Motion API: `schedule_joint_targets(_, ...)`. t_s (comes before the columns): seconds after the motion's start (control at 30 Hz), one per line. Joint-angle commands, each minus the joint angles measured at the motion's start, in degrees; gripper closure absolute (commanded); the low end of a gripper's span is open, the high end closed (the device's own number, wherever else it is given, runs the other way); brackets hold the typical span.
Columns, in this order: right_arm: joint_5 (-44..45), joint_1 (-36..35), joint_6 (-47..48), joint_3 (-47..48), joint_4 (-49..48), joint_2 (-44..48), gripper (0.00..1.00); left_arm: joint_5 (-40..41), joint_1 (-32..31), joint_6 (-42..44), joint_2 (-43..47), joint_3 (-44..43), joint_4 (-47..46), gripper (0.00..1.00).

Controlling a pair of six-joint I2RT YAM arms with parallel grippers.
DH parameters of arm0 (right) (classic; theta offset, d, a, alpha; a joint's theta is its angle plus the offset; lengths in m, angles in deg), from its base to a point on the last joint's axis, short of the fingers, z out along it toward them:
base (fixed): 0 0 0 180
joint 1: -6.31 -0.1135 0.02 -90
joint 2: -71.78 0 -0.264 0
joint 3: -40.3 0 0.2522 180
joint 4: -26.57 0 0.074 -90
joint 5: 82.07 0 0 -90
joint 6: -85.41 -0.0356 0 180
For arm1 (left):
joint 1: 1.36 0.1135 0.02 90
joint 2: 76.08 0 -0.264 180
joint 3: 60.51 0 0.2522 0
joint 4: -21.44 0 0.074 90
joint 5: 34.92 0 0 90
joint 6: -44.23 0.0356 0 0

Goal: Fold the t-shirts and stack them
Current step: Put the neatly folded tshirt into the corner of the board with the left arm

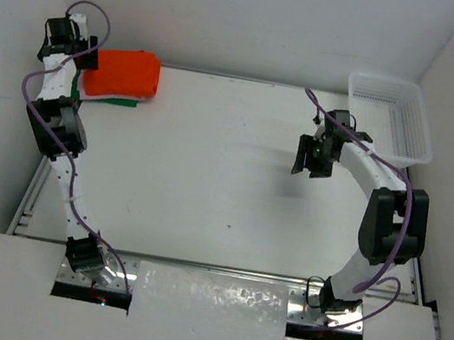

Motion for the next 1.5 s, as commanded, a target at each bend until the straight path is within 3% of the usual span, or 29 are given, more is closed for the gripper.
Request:
schedule_joint_targets(0.0, -0.58, -0.34, 0.47, 1.47, -0.74, 0.8, 0.42, 1.76, 0.25, -2.1, 9.4, 1.01, -2.89, 0.31)
schedule_joint_targets(0.13, -0.84, -0.34, 0.2, 0.5, -1.62, 1.24, 0.42, -0.97, -5.98, 2.62, 16.96, 10.14, -4.12, 0.34)
schedule_joint_targets(0.27, -1.11, -0.34, 0.38, 0.15, -1.53, 1.24, 0.43, -0.34, -14.5, 7.91, 18.38, 17.18, -4.3, 0.42)
schedule_joint_targets(0.43, -0.49, -0.25, 1.08, -0.91, -1.53, 2.12, 0.42, 1.41, -16.1, 7.74, 10.57, 12.11, 0.69, 0.59)
schedule_joint_targets(0.6, -0.58, -0.25, 1.0, -1.08, -1.71, 1.68, 0.42, 3.16, -16.72, 8.52, 6.16, 11.3, 1.77, 0.6)
schedule_joint_targets(0.93, -0.75, -0.25, 0.73, 0.67, -1.27, 1.24, 0.42, 0.36, -16.81, 7.91, 7.74, 13.59, 3.0, 0.55)
schedule_joint_targets(1.07, -0.06, 0.01, 0.91, 0.77, -0.66, 2.2, 0.4, -1.84, -16.72, 5.11, 15.09, 12.54, 3.52, 0.43)
schedule_joint_targets(1.17, 0.39, 1.32, 1.35, -1.77, -0.21, 4.56, 0.38, -6.91, -16.63, 4.39, 23.01, 13.05, 9.47, 0.42)
schedule_joint_targets(1.27, 0.13, 2.73, 1.0, -7.99, -2.84, 8.0, 0.34, -9.66, -16.63, 6.67, 32.41, 20.42, 13.36, 0.41)
schedule_joint_targets(1.3, -0.05, 3.17, 0.82, -9.42, -3.37, 10.44, 0.26, -9.92, -16.63, 7.38, 34.53, 25.84, 15.98, 0.41)
schedule_joint_targets(1.37, -0.4, 4.4, 0.82, -13.01, -3.73, 12.31, 0.22, -9.58, -16.54, 8.96, 40.85, 32.27, 18.54, 0.41)
schedule_joint_targets(1.4, -0.49, 4.84, 0.99, -14.08, -3.82, 14.32, 0.17, -9.14, -16.54, 9.75, 44.79, 39.62, 20.38, 0.41)
schedule_joint_targets(1.47, -1.1, 6.07, 0.99, -17.77, -4.52, 16.52, 0.16, -7.82, -15.93, 9.76, 48.68, 48.08, 20.32, 0.42)
